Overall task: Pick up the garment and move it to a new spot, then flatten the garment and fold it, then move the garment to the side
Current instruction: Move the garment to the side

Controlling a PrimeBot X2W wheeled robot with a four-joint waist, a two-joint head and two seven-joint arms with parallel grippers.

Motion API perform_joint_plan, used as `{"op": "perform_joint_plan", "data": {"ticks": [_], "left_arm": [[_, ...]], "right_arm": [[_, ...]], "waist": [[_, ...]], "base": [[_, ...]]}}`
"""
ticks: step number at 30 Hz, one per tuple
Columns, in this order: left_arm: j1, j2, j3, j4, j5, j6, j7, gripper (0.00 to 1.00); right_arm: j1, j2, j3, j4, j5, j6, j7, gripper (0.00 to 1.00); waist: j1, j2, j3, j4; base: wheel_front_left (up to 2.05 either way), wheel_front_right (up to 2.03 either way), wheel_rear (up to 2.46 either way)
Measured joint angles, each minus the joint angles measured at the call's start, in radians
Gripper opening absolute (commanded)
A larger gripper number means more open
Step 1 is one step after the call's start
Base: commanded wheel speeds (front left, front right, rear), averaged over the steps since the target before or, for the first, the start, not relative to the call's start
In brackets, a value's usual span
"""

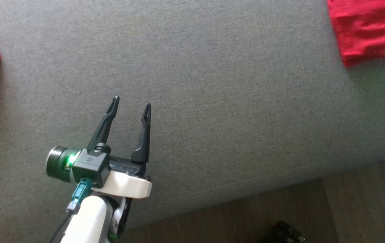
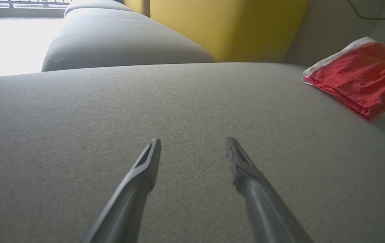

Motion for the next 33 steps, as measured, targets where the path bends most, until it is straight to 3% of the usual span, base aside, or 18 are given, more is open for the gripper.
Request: {"op": "perform_joint_plan", "data": {"ticks": [6, 11, 23, 33], "left_arm": [[0.001, -0.002, 0.000, 0.005, -0.002, 0.002, 0.000, 1.00], [0.008, -0.005, -0.002, 0.006, -0.022, 0.013, 0.000, 1.00], [0.081, -0.009, 0.001, 0.013, -0.082, 0.064, 0.000, 1.00], [0.156, -0.009, 0.037, 0.011, -0.160, 0.124, 0.000, 1.00]], "right_arm": [[0.045, 0.094, -0.021, -0.106, -0.057, 0.000, -0.028, 1.00], [0.128, 0.187, 0.081, -0.135, -0.021, 0.000, -0.035, 1.00], [0.309, 0.253, 0.252, -0.164, 0.183, 0.000, -0.039, 1.00], [0.531, 0.268, 0.256, -0.282, 0.343, 0.000, -0.039, 1.00]], "waist": [[0.0000, 0.0000, -0.039, 0.023], [-0.0001, 0.0000, -0.089, 0.047], [-0.0001, 0.0000, -0.227, 0.141], [-0.0001, 0.0000, -0.368, 0.220]], "base": [[0.00, 0.00, 0.00], [0.00, 0.00, 0.00], [0.00, 0.00, 0.00], [0.00, 0.00, 0.00]]}}
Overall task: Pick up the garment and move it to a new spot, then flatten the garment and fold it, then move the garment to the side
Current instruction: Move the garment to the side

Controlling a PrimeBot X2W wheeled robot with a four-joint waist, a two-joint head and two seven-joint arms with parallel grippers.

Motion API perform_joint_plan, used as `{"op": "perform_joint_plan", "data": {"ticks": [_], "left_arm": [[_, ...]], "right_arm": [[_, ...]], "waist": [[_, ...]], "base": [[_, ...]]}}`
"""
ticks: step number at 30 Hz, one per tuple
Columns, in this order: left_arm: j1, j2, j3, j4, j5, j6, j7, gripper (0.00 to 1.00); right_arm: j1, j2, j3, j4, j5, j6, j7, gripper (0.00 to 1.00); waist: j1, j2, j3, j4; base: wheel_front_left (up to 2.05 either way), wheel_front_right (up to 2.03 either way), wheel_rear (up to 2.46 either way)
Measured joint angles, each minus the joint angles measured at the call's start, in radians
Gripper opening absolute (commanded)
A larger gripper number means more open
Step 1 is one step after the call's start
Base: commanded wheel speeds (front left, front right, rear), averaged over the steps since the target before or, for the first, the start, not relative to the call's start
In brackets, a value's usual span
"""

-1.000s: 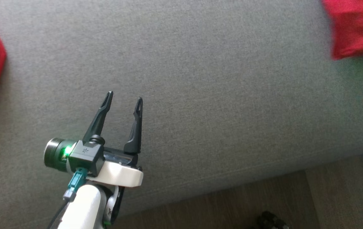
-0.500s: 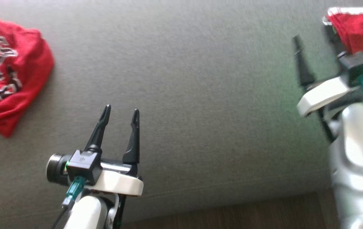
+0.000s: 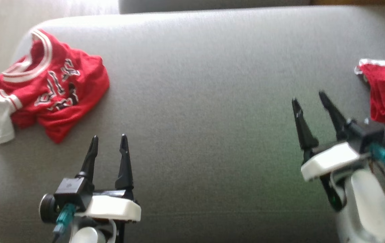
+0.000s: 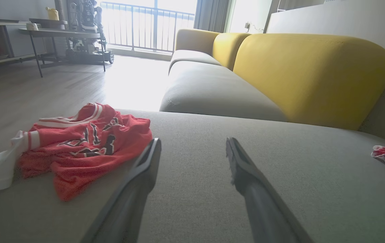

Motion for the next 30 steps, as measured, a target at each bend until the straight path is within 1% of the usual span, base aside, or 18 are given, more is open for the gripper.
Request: {"op": "perform_joint_plan", "data": {"ticks": [2, 5, 10, 16, 20, 26, 30], "left_arm": [[0.012, 0.000, 0.004, 0.000, 0.000, 0.009, 0.000, 1.00], [0.038, 0.000, 0.006, 0.004, 0.000, 0.010, 0.000, 1.00], [0.089, 0.000, 0.022, 0.024, 0.001, 0.010, 0.000, 1.00], [0.132, 0.000, 0.046, 0.035, 0.008, 0.009, 0.000, 1.00], [0.152, 0.001, 0.061, 0.034, 0.028, 0.006, 0.000, 1.00], [0.156, 0.001, 0.062, 0.035, 0.040, -0.009, 0.000, 1.00], [0.156, 0.001, 0.063, 0.035, 0.040, -0.010, 0.000, 1.00]], "right_arm": [[0.046, 0.001, 0.007, -0.021, 0.014, 0.000, 0.000, 1.00], [0.124, 0.004, 0.014, -0.075, 0.025, 0.000, 0.000, 1.00], [0.250, 0.009, -0.014, -0.166, 0.034, 0.000, 0.000, 1.00], [0.354, 0.017, -0.044, -0.217, 0.034, 0.000, 0.000, 1.00], [0.392, 0.019, -0.049, -0.221, 0.034, 0.000, 0.000, 1.00], [0.394, 0.020, -0.045, -0.219, 0.032, 0.000, 0.000, 1.00], [0.394, 0.020, -0.045, -0.219, 0.032, 0.000, 0.000, 1.00]], "waist": [[0.0000, 0.0000, -0.027, 0.009], [0.0000, 0.0000, -0.068, 0.019], [0.0000, 0.0000, -0.123, 0.033], [0.0000, 0.0000, -0.171, 0.035], [0.0000, 0.0000, -0.191, 0.028], [0.0000, 0.0000, -0.201, 0.021], [0.0000, 0.0000, -0.202, 0.023]], "base": [[0.00, 0.00, 0.00], [0.00, 0.00, 0.00], [0.00, 0.00, 0.00], [0.00, 0.00, 0.00], [0.00, 0.00, 0.00], [0.00, 0.00, 0.00], [0.00, 0.00, 0.00]]}}
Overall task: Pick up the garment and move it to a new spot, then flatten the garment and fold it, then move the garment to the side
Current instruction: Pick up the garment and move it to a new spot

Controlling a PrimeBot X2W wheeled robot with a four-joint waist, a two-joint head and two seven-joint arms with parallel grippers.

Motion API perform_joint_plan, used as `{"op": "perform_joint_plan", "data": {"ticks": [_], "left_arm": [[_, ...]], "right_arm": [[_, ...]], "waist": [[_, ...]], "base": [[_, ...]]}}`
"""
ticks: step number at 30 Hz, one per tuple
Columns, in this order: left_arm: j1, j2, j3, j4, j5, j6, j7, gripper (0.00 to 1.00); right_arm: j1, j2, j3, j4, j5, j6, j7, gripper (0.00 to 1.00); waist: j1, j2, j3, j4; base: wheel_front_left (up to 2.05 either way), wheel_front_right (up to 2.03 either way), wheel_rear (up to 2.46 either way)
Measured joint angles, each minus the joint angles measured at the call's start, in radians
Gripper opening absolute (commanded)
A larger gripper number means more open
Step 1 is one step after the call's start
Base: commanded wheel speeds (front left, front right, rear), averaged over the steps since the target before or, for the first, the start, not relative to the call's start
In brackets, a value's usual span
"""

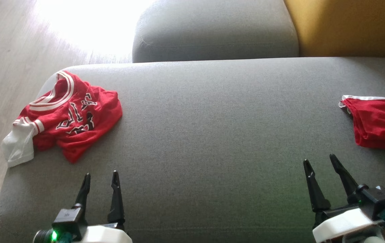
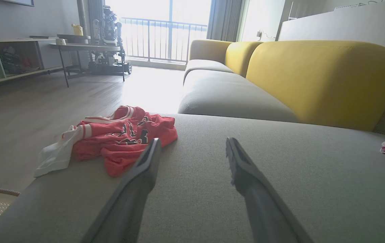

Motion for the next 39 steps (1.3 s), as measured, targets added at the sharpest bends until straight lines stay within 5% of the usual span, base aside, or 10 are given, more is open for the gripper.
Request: {"op": "perform_joint_plan", "data": {"ticks": [21, 39], "left_arm": [[-0.001, 0.000, 0.000, -0.007, 0.002, -0.004, 0.000, 1.00], [-0.001, 0.001, 0.004, -0.030, 0.006, -0.007, 0.000, 1.00]], "right_arm": [[0.015, 0.001, 0.025, -0.006, 0.018, 0.000, 0.000, 1.00], [0.021, 0.003, 0.063, -0.024, 0.035, 0.000, 0.000, 1.00]], "waist": [[0.0001, 0.0000, 0.010, 0.084], [0.0001, 0.0000, 0.003, 0.355]], "base": [[0.00, 0.00, 0.00], [0.00, 0.00, 0.00]]}}
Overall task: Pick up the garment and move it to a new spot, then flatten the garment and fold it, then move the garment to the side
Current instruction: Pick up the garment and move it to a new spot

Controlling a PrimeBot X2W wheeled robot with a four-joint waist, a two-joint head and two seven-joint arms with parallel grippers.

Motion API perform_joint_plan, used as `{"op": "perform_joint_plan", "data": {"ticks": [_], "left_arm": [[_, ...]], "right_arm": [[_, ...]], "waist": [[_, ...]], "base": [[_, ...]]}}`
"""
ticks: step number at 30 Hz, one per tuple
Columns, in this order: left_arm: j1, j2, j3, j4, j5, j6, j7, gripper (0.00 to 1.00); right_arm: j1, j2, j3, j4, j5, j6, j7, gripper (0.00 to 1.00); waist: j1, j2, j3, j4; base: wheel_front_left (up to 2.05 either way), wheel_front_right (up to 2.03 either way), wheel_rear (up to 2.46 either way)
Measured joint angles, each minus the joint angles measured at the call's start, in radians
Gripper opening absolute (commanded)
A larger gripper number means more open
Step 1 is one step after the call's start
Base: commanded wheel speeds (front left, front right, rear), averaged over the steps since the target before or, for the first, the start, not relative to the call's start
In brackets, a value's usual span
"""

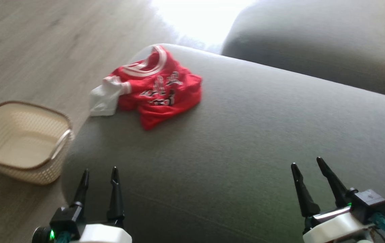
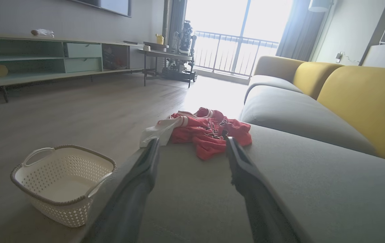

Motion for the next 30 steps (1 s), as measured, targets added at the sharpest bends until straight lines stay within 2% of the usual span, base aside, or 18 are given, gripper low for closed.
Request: {"op": "perform_joint_plan", "data": {"ticks": [4, 11, 18, 23, 30], "left_arm": [[0.000, 0.000, 0.004, -0.010, 0.000, 0.010, 0.000, 1.00], [0.000, 0.000, 0.005, -0.020, -0.001, 0.025, 0.000, 1.00], [-0.052, 0.002, 0.047, 0.017, 0.010, -0.039, 0.000, 1.00], [-0.202, 0.002, 0.134, 0.015, -0.013, -0.077, 0.000, 1.00], [-0.470, 0.006, 0.217, 0.052, -0.046, -0.130, 0.000, 1.00]], "right_arm": [[0.001, 0.000, 0.026, 0.000, -0.003, 0.000, 0.000, 1.00], [-0.002, 0.001, 0.039, 0.007, -0.018, 0.000, 0.000, 1.00], [-0.003, 0.001, 0.043, 0.006, -0.026, 0.000, 0.000, 1.00], [0.000, 0.001, 0.043, -0.006, -0.052, 0.000, 0.000, 1.00], [-0.030, 0.000, 0.020, -0.025, -0.111, 0.000, 0.000, 1.00]], "waist": [[0.0000, 0.0000, 0.009, 0.045], [0.0000, 0.0000, 0.034, 0.067], [0.0000, 0.0000, 0.032, 0.064], [0.0000, 0.0000, 0.053, 0.044], [0.0002, 0.0000, 0.159, -0.013]], "base": [[0.00, 0.00, 0.00], [0.00, 0.00, 0.00], [0.00, 0.00, 0.00], [0.00, 0.00, 0.00], [0.00, 0.00, 0.00]]}}
